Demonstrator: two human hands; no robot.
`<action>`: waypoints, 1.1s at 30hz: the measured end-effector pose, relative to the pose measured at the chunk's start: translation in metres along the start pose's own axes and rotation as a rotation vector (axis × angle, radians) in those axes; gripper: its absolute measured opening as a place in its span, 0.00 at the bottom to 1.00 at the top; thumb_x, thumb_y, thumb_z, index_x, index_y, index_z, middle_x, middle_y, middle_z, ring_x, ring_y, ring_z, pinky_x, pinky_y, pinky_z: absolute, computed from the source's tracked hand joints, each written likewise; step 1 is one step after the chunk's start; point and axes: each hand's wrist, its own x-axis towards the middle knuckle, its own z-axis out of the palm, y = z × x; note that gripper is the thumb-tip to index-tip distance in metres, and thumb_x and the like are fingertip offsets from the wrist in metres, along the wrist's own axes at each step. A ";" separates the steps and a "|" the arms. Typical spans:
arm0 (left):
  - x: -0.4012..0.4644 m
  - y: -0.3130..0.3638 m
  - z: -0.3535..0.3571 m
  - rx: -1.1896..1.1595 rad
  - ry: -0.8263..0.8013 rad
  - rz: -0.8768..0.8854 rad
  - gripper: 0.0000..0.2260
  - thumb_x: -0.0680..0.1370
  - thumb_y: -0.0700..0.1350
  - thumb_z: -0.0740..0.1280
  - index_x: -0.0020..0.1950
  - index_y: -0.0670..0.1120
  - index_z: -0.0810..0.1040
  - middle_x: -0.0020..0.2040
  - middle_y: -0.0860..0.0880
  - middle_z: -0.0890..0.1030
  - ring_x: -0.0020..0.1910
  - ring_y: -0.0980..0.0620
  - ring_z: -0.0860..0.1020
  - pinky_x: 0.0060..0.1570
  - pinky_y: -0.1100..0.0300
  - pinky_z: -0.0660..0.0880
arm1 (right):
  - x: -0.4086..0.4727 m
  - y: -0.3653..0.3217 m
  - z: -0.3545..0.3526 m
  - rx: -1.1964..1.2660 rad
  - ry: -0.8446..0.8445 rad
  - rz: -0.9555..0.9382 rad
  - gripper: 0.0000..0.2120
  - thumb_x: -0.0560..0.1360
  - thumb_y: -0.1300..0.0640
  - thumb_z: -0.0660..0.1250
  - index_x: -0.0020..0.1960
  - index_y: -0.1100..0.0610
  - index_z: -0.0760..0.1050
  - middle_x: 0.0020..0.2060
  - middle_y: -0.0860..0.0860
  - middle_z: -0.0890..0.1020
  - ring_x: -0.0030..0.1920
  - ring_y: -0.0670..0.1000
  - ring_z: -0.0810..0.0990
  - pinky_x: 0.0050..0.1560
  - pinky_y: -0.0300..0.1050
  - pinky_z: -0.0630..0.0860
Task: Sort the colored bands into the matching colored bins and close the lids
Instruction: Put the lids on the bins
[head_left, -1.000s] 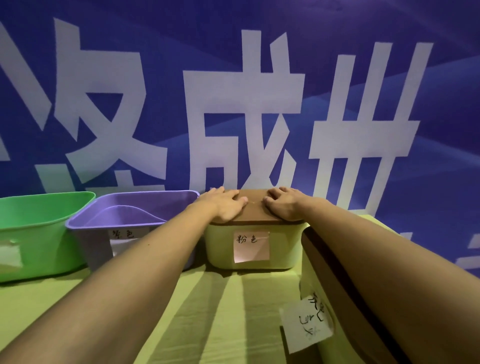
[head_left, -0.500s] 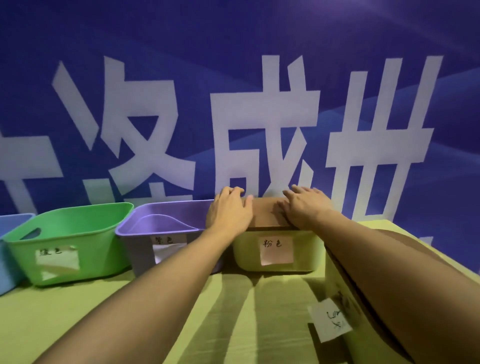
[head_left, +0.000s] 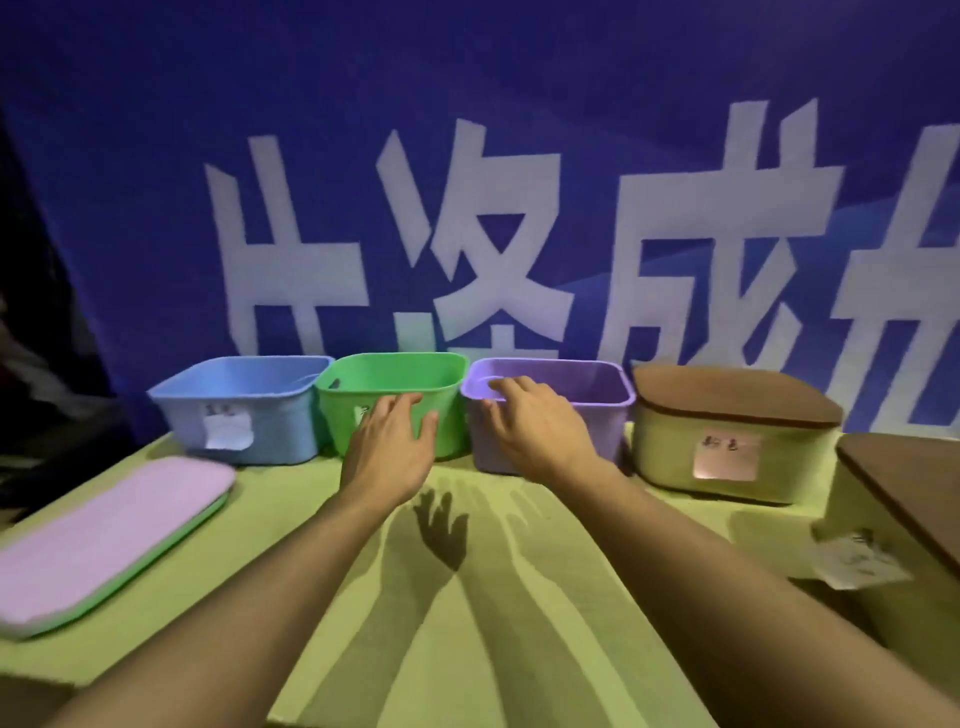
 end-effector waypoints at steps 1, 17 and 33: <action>-0.005 -0.021 -0.012 0.022 0.005 -0.026 0.21 0.85 0.56 0.58 0.76 0.49 0.70 0.74 0.46 0.71 0.71 0.42 0.71 0.68 0.48 0.69 | 0.000 -0.020 0.009 0.017 -0.011 -0.018 0.20 0.85 0.46 0.55 0.70 0.54 0.73 0.67 0.57 0.78 0.64 0.62 0.77 0.62 0.56 0.74; -0.064 -0.280 -0.099 0.463 0.016 -0.399 0.14 0.83 0.53 0.64 0.62 0.45 0.81 0.58 0.44 0.81 0.58 0.43 0.79 0.52 0.50 0.78 | -0.004 -0.213 0.107 -0.099 -0.266 -0.256 0.24 0.86 0.42 0.51 0.77 0.50 0.64 0.72 0.53 0.74 0.68 0.58 0.74 0.66 0.55 0.71; -0.052 -0.296 -0.091 0.135 0.094 -0.529 0.19 0.78 0.55 0.72 0.33 0.44 0.80 0.35 0.44 0.79 0.42 0.41 0.76 0.41 0.54 0.73 | -0.005 -0.207 0.107 -0.153 -0.307 -0.236 0.24 0.86 0.40 0.49 0.74 0.51 0.67 0.69 0.53 0.76 0.66 0.57 0.75 0.65 0.54 0.73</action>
